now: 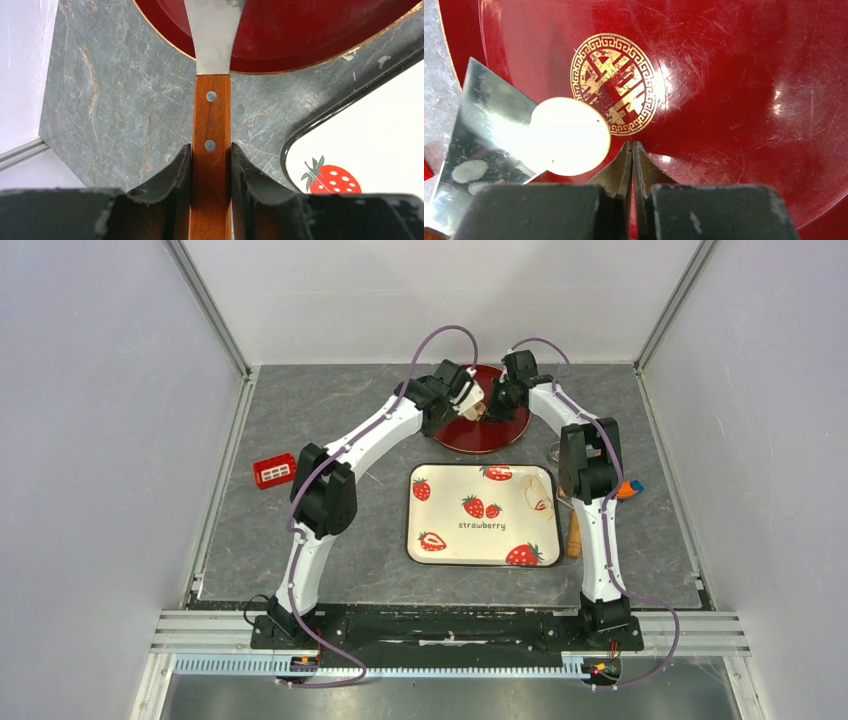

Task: Roll out the dumpling wrappers from the dough

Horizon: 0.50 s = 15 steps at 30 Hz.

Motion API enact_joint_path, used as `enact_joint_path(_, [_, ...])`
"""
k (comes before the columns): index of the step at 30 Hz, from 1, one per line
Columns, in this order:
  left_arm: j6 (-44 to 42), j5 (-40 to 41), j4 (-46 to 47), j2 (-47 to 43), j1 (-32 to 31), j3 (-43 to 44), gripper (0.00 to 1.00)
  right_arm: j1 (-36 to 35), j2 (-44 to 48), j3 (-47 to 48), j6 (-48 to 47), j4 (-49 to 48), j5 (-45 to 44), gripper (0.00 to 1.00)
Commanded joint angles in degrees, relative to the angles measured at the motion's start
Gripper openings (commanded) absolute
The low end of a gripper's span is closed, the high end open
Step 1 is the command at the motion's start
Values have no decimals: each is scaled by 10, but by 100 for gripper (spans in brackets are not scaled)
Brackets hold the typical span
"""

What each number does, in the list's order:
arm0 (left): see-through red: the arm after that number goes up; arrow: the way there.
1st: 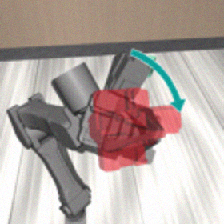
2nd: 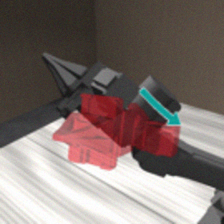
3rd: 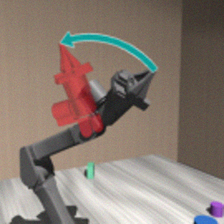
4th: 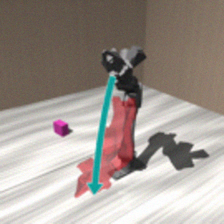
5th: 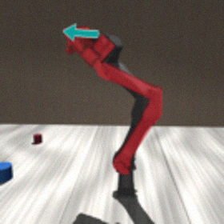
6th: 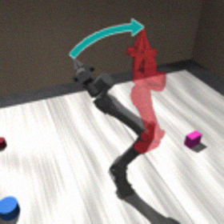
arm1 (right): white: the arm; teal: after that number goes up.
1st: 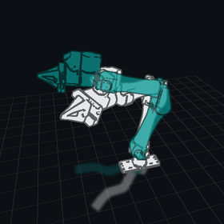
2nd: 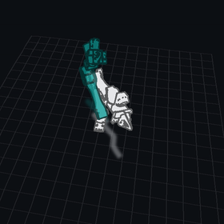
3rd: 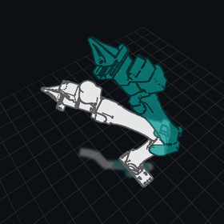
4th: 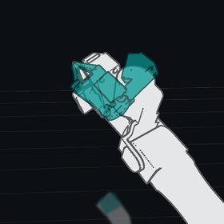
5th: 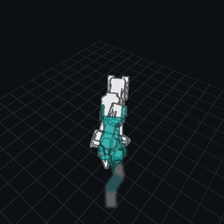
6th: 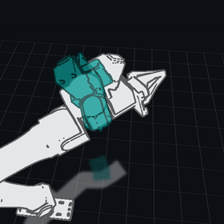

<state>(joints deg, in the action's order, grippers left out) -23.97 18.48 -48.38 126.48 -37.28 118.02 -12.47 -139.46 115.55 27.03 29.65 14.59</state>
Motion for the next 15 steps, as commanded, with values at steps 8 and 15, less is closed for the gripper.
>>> enact_joint_path(8, [33, 7, 33, -8, -5, 43, 2, 7, 65, -39, -17, -36, 19, 1])
enact_joint_path(15, [74, 8, 58, 18, -4, 71, 2, 14, 107, -58, -20, -67, 3, 0])
